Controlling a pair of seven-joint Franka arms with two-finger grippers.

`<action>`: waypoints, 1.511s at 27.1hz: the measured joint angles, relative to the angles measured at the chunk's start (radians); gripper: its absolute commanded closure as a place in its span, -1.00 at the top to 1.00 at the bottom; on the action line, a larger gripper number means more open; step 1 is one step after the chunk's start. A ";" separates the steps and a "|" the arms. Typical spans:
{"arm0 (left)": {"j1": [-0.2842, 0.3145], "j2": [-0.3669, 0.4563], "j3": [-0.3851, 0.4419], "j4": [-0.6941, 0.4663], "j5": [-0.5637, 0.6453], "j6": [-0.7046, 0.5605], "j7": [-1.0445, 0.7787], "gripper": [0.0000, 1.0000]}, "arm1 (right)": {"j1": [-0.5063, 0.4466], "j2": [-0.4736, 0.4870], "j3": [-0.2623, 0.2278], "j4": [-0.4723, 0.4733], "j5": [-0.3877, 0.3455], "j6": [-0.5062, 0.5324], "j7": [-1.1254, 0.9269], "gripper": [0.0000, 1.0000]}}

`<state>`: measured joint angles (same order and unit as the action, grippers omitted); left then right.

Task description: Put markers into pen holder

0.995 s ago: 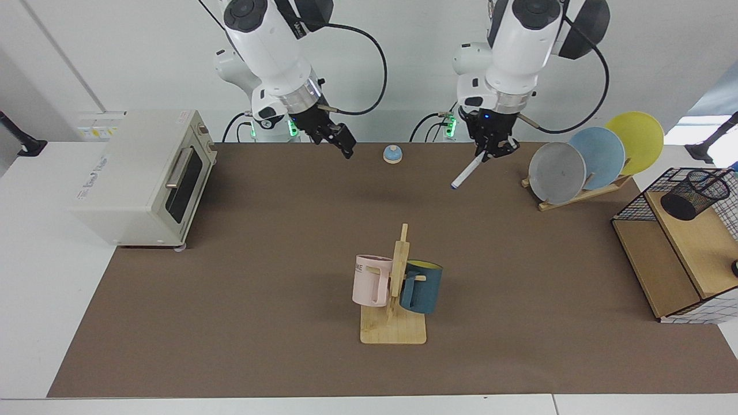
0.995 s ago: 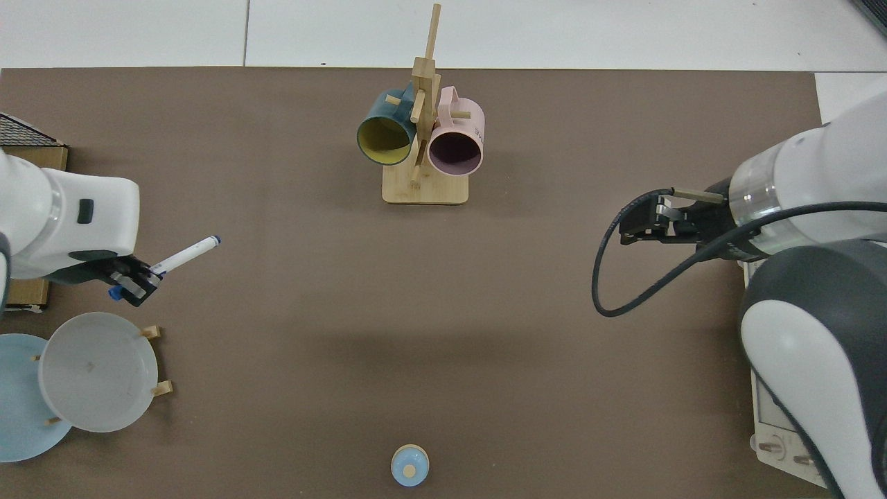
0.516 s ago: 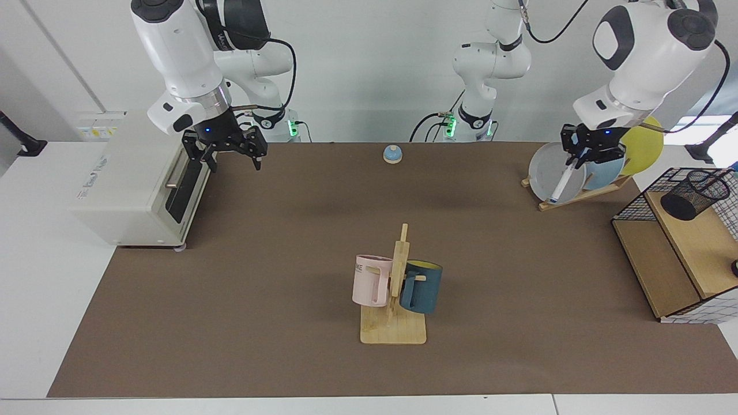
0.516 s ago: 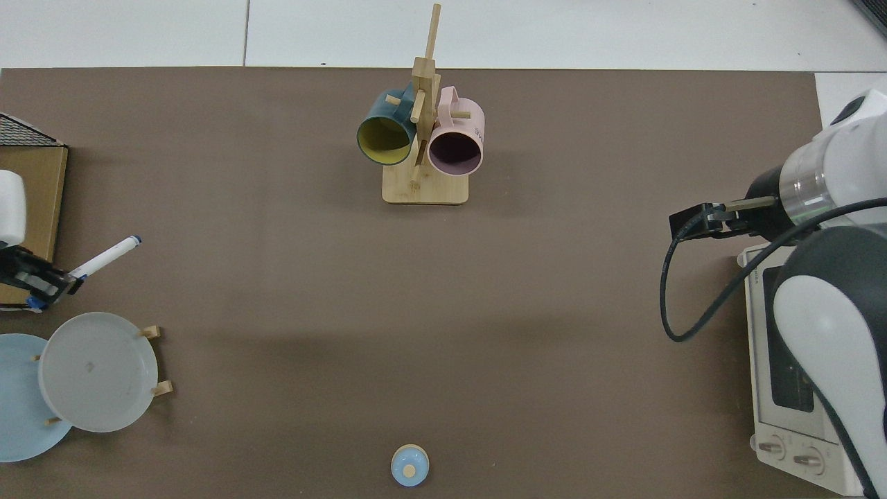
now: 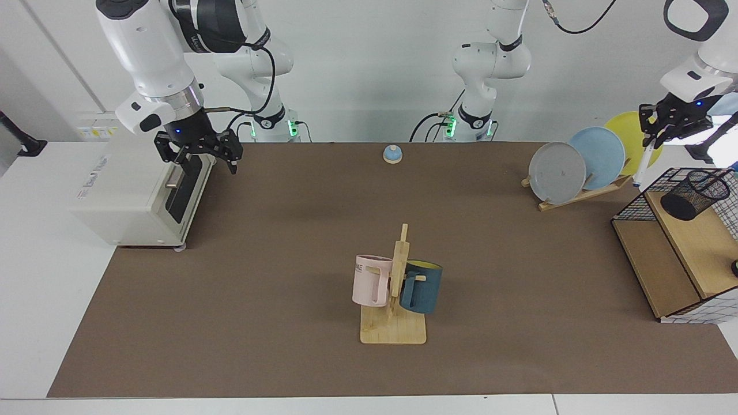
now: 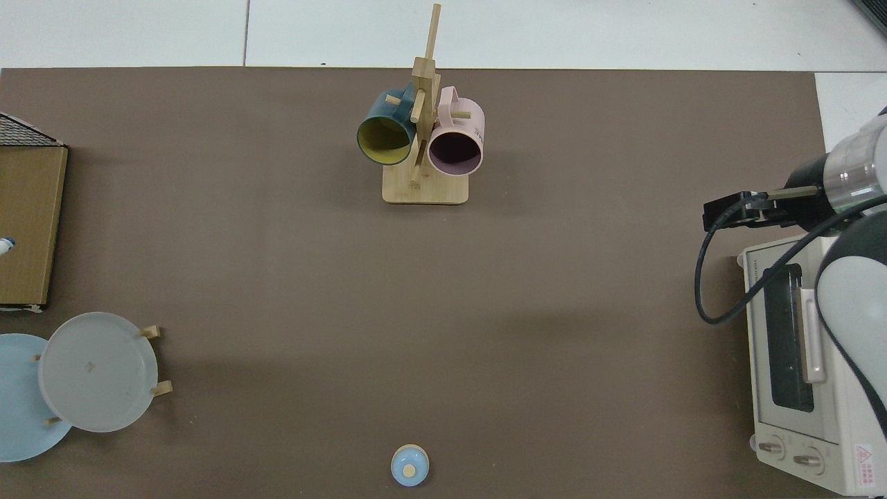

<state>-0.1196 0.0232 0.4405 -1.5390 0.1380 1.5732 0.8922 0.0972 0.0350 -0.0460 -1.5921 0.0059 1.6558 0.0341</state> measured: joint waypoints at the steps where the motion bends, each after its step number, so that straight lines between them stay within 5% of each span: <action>1: 0.006 0.010 0.001 0.013 0.013 0.011 0.052 -1.00 | 0.000 0.000 0.000 0.000 -0.001 0.000 0.000 1.00; 18: 0.044 0.102 0.002 0.093 0.410 0.172 0.608 -1.00 | -0.080 -0.029 -0.002 -0.021 -0.014 -0.047 -0.004 1.00; 41: 0.032 0.167 -0.007 0.004 0.593 0.336 0.727 -1.00 | -0.079 -0.112 0.002 -0.152 -0.014 0.022 -0.022 1.00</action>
<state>-0.0877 0.1903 0.4338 -1.5354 0.7309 1.9091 1.6193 0.0182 -0.0774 -0.0439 -1.7444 -0.0079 1.6774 0.0124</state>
